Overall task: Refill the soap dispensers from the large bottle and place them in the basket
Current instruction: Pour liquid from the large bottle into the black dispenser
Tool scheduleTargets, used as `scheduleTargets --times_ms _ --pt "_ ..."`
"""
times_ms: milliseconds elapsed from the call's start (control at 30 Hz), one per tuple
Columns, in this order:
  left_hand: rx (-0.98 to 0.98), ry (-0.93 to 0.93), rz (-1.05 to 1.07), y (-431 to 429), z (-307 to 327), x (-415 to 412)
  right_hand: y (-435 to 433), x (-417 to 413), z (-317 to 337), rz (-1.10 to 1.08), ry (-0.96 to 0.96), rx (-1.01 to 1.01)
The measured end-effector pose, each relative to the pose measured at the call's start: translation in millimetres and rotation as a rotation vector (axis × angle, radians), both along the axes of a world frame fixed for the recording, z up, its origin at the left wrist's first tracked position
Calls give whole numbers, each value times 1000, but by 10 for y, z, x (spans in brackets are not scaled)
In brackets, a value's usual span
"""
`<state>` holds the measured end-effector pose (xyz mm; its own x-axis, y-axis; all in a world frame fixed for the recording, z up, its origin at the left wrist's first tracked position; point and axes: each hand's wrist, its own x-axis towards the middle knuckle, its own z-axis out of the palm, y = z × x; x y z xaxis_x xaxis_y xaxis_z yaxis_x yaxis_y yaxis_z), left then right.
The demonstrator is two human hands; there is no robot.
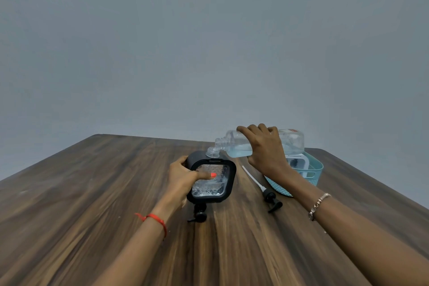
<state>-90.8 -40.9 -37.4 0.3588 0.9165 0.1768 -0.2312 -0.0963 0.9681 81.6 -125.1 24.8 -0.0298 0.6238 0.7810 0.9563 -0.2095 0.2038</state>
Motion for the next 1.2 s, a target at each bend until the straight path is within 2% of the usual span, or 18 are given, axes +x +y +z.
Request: scheduleTargets --times_ms 700,900,1033,1200 --pt "-17 -1 -4 38 -42 4 48 64 -51 14 -19 -13" --pt "-17 -23 -18 44 -55 -2 67 80 -66 54 30 -13" --pt "-16 -34 -28 51 -47 -16 99 73 -69 128 174 -12" --pt "-5 -52 -30 94 -4 -51 163 79 -3 400 672 33"
